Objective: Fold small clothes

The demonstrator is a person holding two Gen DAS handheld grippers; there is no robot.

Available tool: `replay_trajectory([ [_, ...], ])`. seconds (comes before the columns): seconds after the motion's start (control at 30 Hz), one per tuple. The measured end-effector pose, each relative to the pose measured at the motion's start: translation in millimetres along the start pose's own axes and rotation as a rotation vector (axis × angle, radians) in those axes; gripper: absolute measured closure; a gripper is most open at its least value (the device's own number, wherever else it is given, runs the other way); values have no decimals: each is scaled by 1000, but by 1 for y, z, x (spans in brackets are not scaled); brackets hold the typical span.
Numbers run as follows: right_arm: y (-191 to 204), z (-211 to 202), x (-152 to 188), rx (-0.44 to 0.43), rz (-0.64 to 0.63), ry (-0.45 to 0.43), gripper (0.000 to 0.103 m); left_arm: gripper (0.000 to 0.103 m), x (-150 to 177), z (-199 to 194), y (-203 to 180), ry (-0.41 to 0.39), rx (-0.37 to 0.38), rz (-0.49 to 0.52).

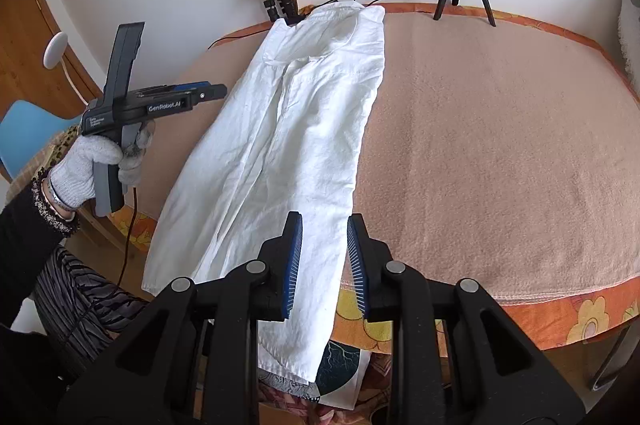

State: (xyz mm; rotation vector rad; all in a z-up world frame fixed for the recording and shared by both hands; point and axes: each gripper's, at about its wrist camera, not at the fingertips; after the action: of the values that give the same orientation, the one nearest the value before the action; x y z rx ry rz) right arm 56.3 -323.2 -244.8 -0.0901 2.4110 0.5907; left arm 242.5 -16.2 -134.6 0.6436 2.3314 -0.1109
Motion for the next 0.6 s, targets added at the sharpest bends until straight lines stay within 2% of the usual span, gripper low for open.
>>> replay_trajectory([
  [0.1,10,17,6,12,-45,29,78,70,-2,32,-1,61,9,8],
  [0.2,13,32,14,16,-76,68,78,70,7,44,-13,95,6,41],
  [0.33,13,45,21,2,-92,113,78,70,25,24,-30,94,24,99],
  [0.5,15,50,28,54,-121,129,78,70,58,-23,-47,83,73,118],
  [0.6,24,34,25,-57,-80,132,78,70,78,-50,-58,65,153,120],
])
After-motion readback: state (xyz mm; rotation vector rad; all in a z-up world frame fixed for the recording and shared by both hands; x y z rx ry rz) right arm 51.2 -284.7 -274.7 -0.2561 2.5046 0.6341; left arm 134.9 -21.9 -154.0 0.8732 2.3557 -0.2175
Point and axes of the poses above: each gripper's, at about its wrist camera, not at the fingertips, and z roughly the way its jaws point, y to its left, x to its underside, and after that the axes turned 15 degrees about z, right-handed
